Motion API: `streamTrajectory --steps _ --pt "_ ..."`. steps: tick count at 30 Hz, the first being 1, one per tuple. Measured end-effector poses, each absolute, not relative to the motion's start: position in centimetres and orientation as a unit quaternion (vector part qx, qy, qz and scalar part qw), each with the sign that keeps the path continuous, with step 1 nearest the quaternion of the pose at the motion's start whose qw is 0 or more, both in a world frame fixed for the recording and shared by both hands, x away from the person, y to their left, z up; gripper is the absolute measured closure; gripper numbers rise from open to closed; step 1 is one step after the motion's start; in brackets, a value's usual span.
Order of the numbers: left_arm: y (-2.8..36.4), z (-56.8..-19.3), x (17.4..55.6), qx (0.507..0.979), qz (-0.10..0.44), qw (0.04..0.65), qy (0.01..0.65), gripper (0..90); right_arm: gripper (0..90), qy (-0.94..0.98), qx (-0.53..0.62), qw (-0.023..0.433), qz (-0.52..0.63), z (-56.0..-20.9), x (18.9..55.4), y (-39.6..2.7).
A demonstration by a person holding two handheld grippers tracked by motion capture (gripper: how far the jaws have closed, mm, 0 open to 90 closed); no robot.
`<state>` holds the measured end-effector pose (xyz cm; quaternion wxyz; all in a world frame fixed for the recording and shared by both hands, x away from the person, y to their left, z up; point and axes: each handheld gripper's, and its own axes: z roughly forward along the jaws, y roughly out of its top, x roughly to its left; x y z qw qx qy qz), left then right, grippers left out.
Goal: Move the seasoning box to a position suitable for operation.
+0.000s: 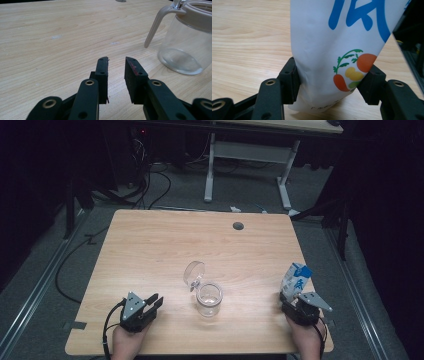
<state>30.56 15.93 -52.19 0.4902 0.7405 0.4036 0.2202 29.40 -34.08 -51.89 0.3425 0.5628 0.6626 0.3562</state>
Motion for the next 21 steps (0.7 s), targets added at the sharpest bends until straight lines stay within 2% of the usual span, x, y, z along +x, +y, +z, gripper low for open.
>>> streamTrajectory --steps 14,21 --pt "16.0 -52.3 30.5 0.740 0.219 0.489 0.406 72.8 42.5 0.715 0.489 0.317 0.387 -52.1 30.9 -29.7" --pt "15.9 -52.3 30.6 0.741 0.218 0.489 0.406 72.6 31.5 0.718 0.491 0.318 0.376 -51.9 30.6 -29.7"
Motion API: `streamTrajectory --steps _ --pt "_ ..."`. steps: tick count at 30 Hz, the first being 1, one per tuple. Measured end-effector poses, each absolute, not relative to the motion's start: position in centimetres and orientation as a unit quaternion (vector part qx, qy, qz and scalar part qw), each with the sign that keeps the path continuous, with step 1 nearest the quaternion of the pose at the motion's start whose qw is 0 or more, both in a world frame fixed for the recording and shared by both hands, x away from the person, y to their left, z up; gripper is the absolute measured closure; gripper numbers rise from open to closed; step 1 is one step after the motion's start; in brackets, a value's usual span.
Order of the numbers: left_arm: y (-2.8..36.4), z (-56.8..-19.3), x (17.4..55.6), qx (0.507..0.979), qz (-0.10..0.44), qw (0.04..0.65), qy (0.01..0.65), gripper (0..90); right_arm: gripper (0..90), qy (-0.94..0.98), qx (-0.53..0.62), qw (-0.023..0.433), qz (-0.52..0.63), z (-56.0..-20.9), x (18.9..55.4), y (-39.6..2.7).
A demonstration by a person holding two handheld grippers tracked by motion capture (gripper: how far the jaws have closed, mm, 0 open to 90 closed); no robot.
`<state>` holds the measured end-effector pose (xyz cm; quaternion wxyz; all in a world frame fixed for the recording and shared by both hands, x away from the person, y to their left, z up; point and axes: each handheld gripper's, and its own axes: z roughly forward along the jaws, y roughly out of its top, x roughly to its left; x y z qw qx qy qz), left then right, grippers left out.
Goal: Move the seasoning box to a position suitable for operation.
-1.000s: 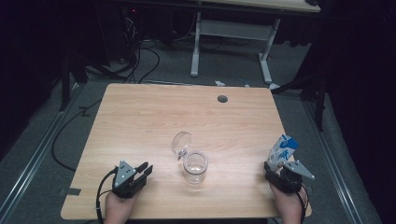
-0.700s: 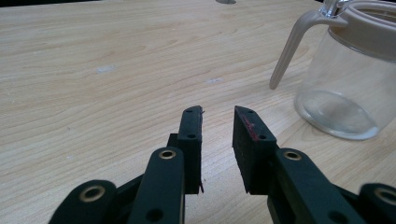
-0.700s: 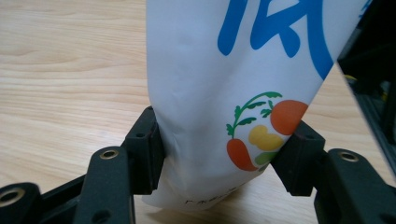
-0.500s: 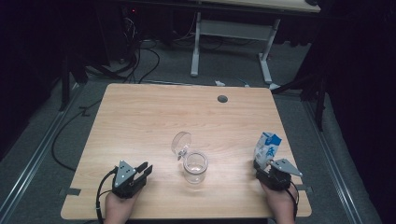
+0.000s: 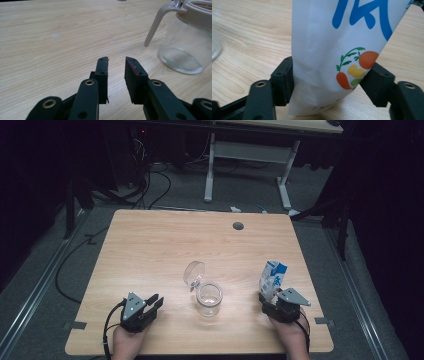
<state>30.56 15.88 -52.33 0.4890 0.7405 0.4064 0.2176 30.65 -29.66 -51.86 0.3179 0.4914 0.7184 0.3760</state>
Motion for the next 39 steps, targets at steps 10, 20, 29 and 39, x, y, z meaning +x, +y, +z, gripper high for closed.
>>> streamTrajectory --steps 10,20,29,39 --pt "15.8 -52.3 30.6 0.742 0.217 0.490 0.404 72.3 26.6 0.716 0.497 0.327 0.365 -51.7 29.8 -30.0" --pt "15.8 -52.3 30.6 0.743 0.215 0.490 0.402 71.9 32.9 0.717 0.491 0.343 0.355 -51.4 28.5 -30.2" --pt "15.7 -52.2 30.7 0.743 0.213 0.493 0.399 71.4 43.3 0.718 0.491 0.337 0.361 -51.3 27.6 -30.9" --pt "15.3 -52.1 30.9 0.744 0.211 0.496 0.396 71.3 51.0 0.709 0.501 0.338 0.363 -51.3 26.8 -32.4"
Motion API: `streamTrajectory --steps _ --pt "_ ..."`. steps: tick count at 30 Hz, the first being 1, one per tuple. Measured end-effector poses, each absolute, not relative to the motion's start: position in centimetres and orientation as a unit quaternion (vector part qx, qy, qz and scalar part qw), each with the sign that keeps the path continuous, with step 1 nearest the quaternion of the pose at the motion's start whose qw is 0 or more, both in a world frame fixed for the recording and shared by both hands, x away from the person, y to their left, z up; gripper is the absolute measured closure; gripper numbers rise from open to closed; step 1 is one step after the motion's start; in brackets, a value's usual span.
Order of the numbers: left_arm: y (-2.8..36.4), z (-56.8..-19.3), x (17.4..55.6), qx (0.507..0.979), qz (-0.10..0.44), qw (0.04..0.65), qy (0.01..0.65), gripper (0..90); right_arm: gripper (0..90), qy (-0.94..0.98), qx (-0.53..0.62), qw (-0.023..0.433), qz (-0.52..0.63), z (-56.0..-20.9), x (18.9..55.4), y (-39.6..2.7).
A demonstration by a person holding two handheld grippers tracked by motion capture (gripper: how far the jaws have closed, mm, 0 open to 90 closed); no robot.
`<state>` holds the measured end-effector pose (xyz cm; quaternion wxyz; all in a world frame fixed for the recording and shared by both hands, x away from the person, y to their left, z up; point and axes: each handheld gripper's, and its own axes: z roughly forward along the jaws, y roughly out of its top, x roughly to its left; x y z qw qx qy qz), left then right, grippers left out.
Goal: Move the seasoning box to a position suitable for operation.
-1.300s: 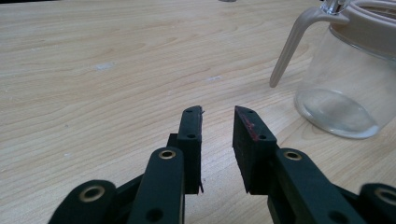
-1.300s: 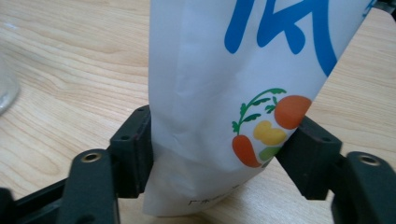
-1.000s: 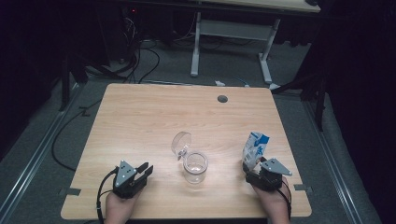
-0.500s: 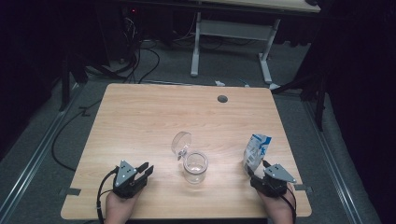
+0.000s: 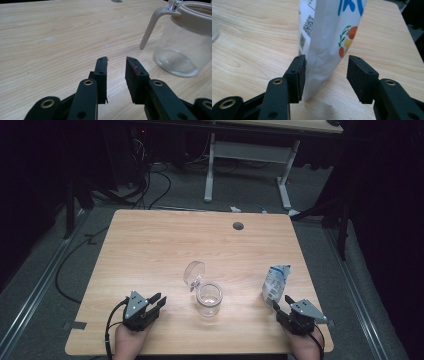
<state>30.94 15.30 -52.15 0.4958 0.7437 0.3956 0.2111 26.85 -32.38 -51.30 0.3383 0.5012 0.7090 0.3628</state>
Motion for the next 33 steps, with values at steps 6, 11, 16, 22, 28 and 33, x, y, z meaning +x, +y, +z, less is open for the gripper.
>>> streamTrajectory --steps 6,11,16,22,28,33 --pt "15.3 -52.2 30.9 0.745 0.212 0.494 0.395 71.3 50.5 0.697 0.502 0.342 0.381 -50.8 27.0 -32.3" --pt "15.5 -52.2 30.8 0.743 0.212 0.494 0.398 71.3 53.9 0.691 0.492 0.355 0.392 -49.9 27.3 -31.5" --pt "15.7 -52.2 30.8 0.741 0.213 0.495 0.401 71.2 64.7 0.689 0.492 0.364 0.387 -49.6 27.5 -31.2" --pt "15.8 -52.2 30.8 0.741 0.213 0.495 0.401 71.2 81.5 0.684 0.495 0.365 0.393 -49.4 27.2 -32.2" --pt "15.8 -52.2 30.8 0.741 0.214 0.494 0.402 71.1 87.7 0.680 0.494 0.364 0.401 -49.3 27.1 -32.8" --pt "15.8 -52.3 30.9 0.741 0.210 0.494 0.403 71.1 67.9 0.678 0.495 0.355 0.411 -49.2 27.5 -32.7"
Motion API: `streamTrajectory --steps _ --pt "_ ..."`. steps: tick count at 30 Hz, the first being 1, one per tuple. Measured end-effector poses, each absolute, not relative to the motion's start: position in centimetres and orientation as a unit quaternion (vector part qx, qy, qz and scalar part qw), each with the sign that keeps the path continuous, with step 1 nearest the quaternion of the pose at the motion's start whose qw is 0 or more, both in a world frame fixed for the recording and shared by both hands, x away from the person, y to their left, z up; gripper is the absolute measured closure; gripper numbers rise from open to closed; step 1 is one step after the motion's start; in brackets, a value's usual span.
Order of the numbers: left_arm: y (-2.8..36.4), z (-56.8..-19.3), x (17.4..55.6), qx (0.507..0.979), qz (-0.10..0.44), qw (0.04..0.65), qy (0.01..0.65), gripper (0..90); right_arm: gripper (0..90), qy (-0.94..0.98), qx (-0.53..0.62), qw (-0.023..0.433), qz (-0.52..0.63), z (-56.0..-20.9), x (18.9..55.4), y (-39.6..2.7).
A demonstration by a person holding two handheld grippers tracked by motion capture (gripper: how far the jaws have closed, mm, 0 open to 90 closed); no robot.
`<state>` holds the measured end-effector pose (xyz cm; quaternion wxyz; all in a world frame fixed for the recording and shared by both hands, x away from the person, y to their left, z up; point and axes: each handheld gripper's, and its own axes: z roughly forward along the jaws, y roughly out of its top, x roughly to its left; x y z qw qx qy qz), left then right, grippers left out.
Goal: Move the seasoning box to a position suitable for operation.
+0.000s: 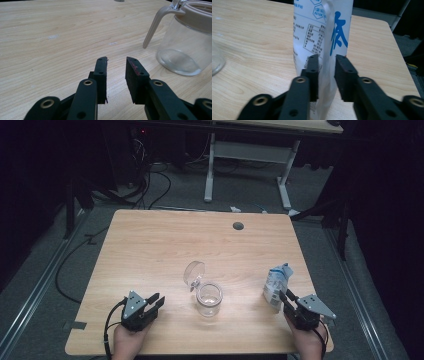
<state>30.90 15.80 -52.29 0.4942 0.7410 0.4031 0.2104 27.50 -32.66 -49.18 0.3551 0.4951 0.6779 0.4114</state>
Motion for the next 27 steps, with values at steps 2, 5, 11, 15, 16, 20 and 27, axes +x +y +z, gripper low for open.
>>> streamTrajectory --steps 2,5,11,15,16,20,27 --pt "15.86 -52.25 30.87 0.740 0.213 0.494 0.404 70.8 62.9 0.683 0.493 0.355 0.405 -49.24 27.95 -32.20" --pt "15.89 -52.27 30.86 0.740 0.211 0.495 0.404 70.2 61.2 0.685 0.496 0.349 0.404 -49.28 28.18 -32.00" --pt "16.00 -52.27 30.81 0.744 0.208 0.495 0.398 65.0 70.2 0.678 0.495 0.353 0.412 -49.05 28.29 -32.14" --pt "16.07 -52.20 30.77 0.745 0.208 0.496 0.396 62.2 73.6 0.672 0.500 0.347 0.421 -49.15 28.39 -32.52" --pt "16.08 -52.20 30.78 0.744 0.205 0.497 0.396 61.9 74.4 0.670 0.504 0.342 0.423 -49.20 28.41 -32.54" --pt "16.13 -52.21 30.77 0.743 0.206 0.498 0.397 61.9 80.4 0.673 0.503 0.341 0.421 -49.20 28.41 -32.45" --pt "16.04 -52.25 30.78 0.745 0.203 0.499 0.395 61.5 88.4 0.682 0.494 0.349 0.412 -49.00 28.23 -32.39"
